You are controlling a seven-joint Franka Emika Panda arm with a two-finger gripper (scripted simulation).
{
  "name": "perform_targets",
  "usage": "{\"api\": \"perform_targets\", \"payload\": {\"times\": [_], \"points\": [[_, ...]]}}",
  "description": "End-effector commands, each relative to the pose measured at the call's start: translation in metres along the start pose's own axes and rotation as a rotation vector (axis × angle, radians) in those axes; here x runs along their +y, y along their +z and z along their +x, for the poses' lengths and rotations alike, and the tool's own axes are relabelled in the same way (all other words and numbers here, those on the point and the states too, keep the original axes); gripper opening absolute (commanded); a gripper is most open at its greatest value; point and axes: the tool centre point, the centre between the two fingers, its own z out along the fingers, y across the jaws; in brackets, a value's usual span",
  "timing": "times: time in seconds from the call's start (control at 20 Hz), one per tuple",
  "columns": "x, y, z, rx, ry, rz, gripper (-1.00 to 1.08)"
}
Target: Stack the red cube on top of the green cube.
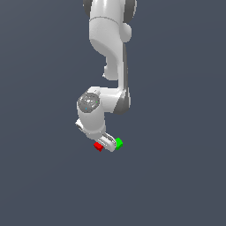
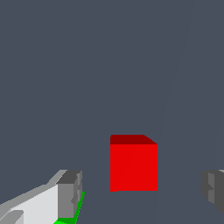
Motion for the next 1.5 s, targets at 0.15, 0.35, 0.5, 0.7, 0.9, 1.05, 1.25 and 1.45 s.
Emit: {"api": "perform_targets", "payload": {"times": [0.15,0.35,0.5,0.7,0.9,1.05,1.25,1.45], "points": [[-0.001,-0.001,-0.001,0.001,-0.005,0.001,1.0],[-0.001,0.005,-0.001,0.001,-0.005,0.001,1.0],[0.0,0.017,-0.001,0.001,-0.006,0.001,1.0],[0.0,0.039,-0.002,0.001,-0.007,0.001,1.0],[-0.001,0.048,-0.002,0.001,-0.008,0.001,1.0],[-0.001,0.048,-0.001,0.001,-0.008,0.001,1.0],[-0.001,0.048,-0.001,0.001,-0.008,0.001,-1.0],[-0.001,0.048,-0.001,0.001,-0.008,0.001,-1.0]]}}
